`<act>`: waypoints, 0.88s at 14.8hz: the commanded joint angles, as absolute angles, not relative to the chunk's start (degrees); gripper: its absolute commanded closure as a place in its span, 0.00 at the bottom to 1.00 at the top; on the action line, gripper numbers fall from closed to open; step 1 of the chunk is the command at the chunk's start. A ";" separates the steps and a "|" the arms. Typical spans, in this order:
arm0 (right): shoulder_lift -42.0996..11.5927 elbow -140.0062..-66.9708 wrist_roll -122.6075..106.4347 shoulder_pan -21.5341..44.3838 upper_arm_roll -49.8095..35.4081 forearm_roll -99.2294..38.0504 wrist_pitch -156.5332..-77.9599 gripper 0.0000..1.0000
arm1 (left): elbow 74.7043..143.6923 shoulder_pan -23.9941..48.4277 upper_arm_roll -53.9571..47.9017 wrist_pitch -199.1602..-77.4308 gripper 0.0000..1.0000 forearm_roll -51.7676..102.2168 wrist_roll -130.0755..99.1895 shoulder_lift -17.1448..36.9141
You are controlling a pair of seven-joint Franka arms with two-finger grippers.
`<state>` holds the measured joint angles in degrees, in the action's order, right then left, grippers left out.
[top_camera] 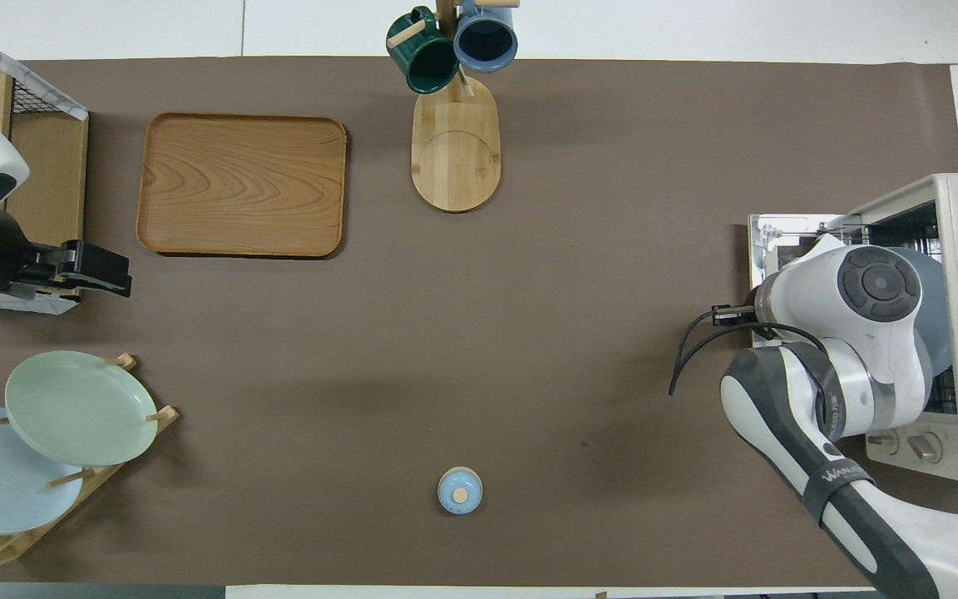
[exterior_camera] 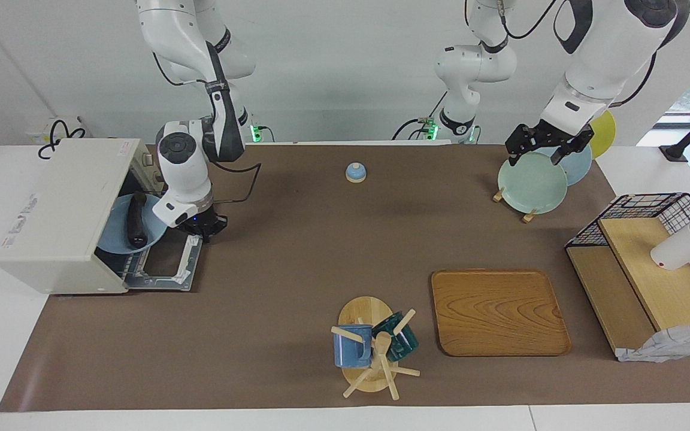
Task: Put eggplant into oven
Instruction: 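Push the oven door shut with the right gripper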
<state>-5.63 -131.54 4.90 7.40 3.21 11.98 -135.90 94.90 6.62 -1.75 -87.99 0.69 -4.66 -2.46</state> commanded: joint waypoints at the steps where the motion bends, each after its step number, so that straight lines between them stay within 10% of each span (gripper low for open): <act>1: -5.18 -127.11 2.82 7.29 3.16 16.69 -129.22 1.00 | 95.10 6.86 -1.58 -87.98 0.00 -0.70 -4.57 -3.08; 13: -1.41 -115.40 -22.59 -3.86 3.60 16.17 -112.33 1.00 | 95.10 6.86 -1.58 -87.98 0.00 -0.70 -4.57 -3.08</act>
<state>0.92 -115.42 -19.30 -0.70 2.82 14.46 -110.40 94.90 6.62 -1.75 -87.98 0.69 -4.66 -2.46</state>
